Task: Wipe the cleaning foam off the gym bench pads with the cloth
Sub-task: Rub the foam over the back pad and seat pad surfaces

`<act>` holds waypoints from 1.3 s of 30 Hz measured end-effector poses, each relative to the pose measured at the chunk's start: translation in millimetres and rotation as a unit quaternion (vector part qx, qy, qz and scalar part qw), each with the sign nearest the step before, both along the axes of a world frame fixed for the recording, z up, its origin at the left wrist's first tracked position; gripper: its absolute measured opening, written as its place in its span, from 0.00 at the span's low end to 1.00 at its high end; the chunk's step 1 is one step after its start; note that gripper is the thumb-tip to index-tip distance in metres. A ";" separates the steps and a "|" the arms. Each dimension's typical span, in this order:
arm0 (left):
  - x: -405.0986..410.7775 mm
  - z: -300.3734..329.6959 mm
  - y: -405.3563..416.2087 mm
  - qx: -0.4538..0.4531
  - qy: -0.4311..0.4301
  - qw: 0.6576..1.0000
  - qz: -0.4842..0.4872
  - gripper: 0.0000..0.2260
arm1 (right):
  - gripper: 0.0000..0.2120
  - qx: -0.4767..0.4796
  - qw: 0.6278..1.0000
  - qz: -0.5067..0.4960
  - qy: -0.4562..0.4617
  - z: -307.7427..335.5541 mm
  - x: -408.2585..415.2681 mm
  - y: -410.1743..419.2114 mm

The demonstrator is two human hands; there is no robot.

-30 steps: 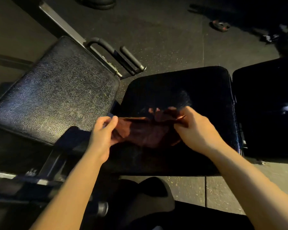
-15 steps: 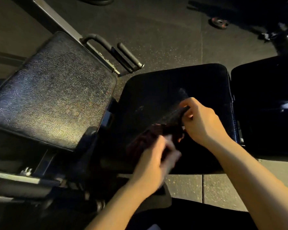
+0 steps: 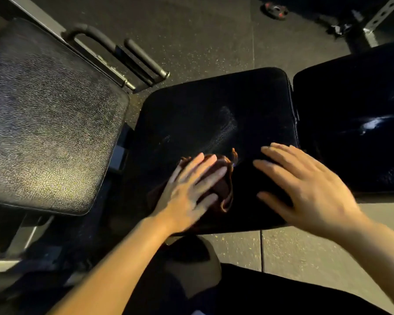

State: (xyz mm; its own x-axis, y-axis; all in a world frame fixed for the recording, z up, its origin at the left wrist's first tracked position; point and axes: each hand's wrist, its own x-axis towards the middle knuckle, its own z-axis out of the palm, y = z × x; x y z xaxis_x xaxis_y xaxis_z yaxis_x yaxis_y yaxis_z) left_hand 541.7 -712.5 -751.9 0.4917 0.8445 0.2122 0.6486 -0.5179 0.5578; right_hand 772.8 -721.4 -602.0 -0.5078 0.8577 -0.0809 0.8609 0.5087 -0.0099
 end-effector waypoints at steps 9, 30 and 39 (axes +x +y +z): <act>-19.1 -13.1 153.3 -0.195 -0.003 0.949 0.248 0.29 | 0.24 0.072 0.987 -0.090 0.115 -28.8 -13.2 -0.1; -42.6 -40.8 150.8 -0.138 -0.058 0.974 0.172 0.32 | 0.18 0.104 0.977 -0.085 0.164 -34.0 -10.9 0.9; -19.2 -19.2 176.1 -0.210 -0.033 0.936 0.281 0.22 | 0.18 0.112 0.974 -0.092 0.175 -33.3 -13.1 5.1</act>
State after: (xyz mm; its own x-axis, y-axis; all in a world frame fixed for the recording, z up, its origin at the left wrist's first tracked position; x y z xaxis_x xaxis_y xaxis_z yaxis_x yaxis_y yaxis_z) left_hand 522.6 -536.4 -771.1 -0.0567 0.9816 -0.1826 0.7101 0.1682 0.6838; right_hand 759.8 -716.3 -635.3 -0.3060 0.9132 0.2692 0.9016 0.3688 -0.2261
